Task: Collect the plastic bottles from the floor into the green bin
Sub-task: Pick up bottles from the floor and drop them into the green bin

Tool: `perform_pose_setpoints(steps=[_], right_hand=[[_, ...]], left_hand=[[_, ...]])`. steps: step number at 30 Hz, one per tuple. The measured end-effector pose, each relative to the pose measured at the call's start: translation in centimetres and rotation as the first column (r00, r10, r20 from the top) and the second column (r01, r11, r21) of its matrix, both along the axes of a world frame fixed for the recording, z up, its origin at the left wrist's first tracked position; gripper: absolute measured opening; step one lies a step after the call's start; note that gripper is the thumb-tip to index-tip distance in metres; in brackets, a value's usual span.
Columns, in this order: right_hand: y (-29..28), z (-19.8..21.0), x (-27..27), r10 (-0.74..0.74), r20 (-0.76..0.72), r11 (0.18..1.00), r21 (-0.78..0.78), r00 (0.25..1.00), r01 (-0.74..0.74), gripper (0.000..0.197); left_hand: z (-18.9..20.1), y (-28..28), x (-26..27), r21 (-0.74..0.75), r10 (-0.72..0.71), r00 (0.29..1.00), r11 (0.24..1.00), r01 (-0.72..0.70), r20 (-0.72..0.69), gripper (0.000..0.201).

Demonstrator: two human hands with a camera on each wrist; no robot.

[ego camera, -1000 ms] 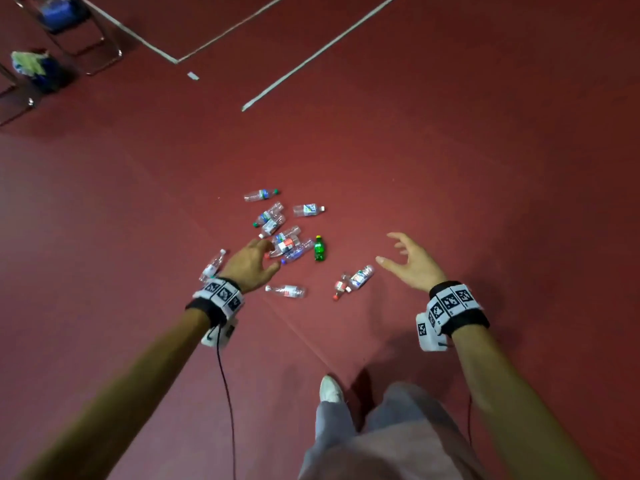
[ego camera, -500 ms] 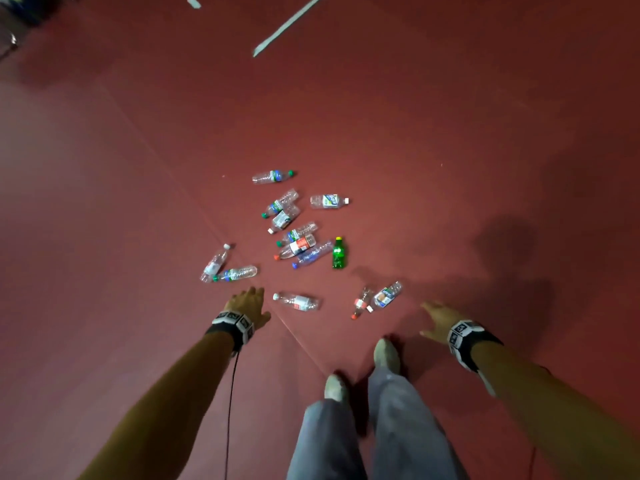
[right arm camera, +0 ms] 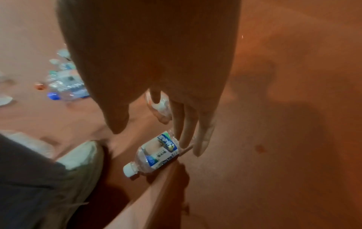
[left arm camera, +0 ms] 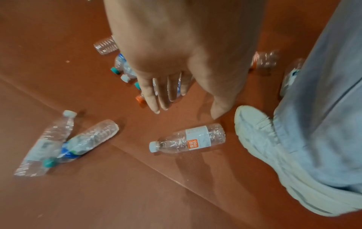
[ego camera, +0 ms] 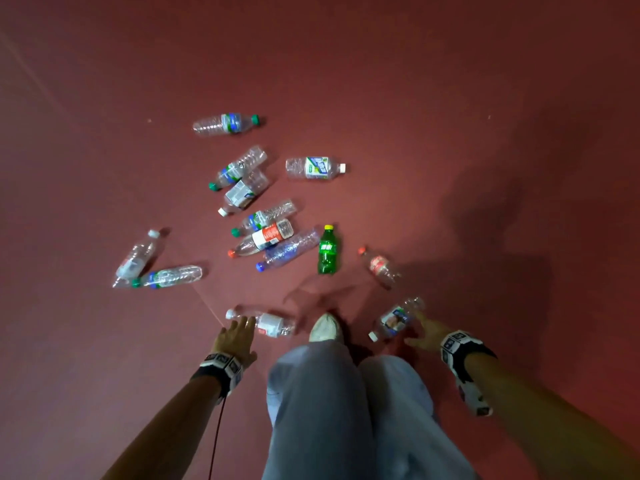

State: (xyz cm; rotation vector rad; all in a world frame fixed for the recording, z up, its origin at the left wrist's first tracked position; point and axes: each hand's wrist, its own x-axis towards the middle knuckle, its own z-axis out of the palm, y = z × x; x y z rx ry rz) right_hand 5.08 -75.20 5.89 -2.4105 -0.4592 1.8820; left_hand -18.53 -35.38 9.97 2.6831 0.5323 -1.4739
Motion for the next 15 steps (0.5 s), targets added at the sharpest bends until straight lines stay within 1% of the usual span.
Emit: perform_pose_setpoints(steps=[2, 3, 4, 5, 6, 7, 8, 9, 10, 11, 12, 13, 14, 15], right_hand=[[0.3, -6.0, 0.0, -0.046, 0.0, 0.999, 0.011, 0.999, 0.046, 0.099], [0.2, -8.6, -0.1, -0.044, -0.004, 0.999, 0.006, 0.999, 0.044, 0.099], [-0.8, -13.1, -0.2, -0.034, -0.014, 0.999, 0.003, 0.999, 0.034, 0.102], [-0.9, -15.3, -0.2, -0.031, -0.032, 0.999, -0.009, 0.999, 0.03, 0.109], [-0.6, -16.4, 0.2, -0.02, -0.062, 0.999, -0.026, 0.998, 0.018, 0.121], [-0.2, -17.1, 0.5, -0.02, -0.085, 0.998, -0.066, 0.996, 0.014, 0.131], [0.4, -17.2, 1.1, 0.003, -0.092, 0.995, -0.102, 0.996, -0.012, 0.133], [1.0, -17.1, 1.6, 0.026, -0.097, 0.991, -0.131, 0.995, -0.039, 0.124], [1.6, -16.9, 1.9, 0.059, -0.073, 0.988, -0.137, 0.996, -0.069, 0.117], [2.2, -16.1, 2.2, 0.095, -0.048, 0.987, -0.127, 0.994, -0.101, 0.116], [2.6, -15.7, 2.4, 0.117, -0.042, 0.984, -0.129, 0.992, -0.122, 0.119], [2.9, -15.4, 2.5, 0.106, -0.052, 0.984, -0.139, 0.993, -0.112, 0.122], [2.7, -15.6, 2.4, 0.085, -0.06, 0.984, -0.151, 0.995, -0.093, 0.122], [3.0, -14.4, 2.5, 0.099, -0.063, 0.983, -0.15, 0.993, -0.107, 0.12]], left_hand=[[-5.9, 0.1, 0.4, -0.009, -0.044, 0.999, 0.999, 0.044, 0.022, 0.087], [-8.3, 0.1, 0.7, 0.005, -0.08, 0.995, 0.997, 0.08, 0.054, 0.089], [-10.9, 0.3, 1.0, -0.011, -0.103, 0.994, 0.995, 0.104, 0.038, 0.096], [-14.1, 0.9, 0.6, -0.022, -0.104, 0.994, 0.994, 0.104, 0.015, 0.102], [-17.0, 1.2, 0.2, -0.04, -0.087, 0.994, 0.995, 0.09, 0.066, 0.101], [-19.5, 1.6, -0.2, -0.069, -0.106, 0.989, 0.991, 0.113, 0.102, 0.089], [-21.2, 1.7, -0.8, -0.05, -0.142, 0.982, 0.988, 0.149, 0.124, 0.069], [-22.4, 1.9, -1.2, -0.037, -0.153, 0.978, 0.986, 0.16, 0.141, 0.049], [-23.1, 1.8, -1.1, -0.061, -0.128, 0.982, 0.989, 0.137, 0.136, 0.035], [-23.9, 1.6, -1.3, -0.107, -0.062, 0.994, 0.992, 0.071, 0.091, 0.035], [-21.6, 0.8, 0.2, -0.11, -0.026, 0.999, 0.994, 0.023, -0.025, 0.039], [-18.0, -0.1, 2.0, -0.077, -0.044, 0.995, 0.996, 0.037, -0.092, 0.047], [-16.3, -0.8, 2.3, -0.027, -0.061, 0.995, 0.998, 0.059, -0.079, 0.05], [-14.8, -1.2, 2.1, 0.006, -0.063, 0.997, 0.998, 0.063, -0.042, 0.05]])
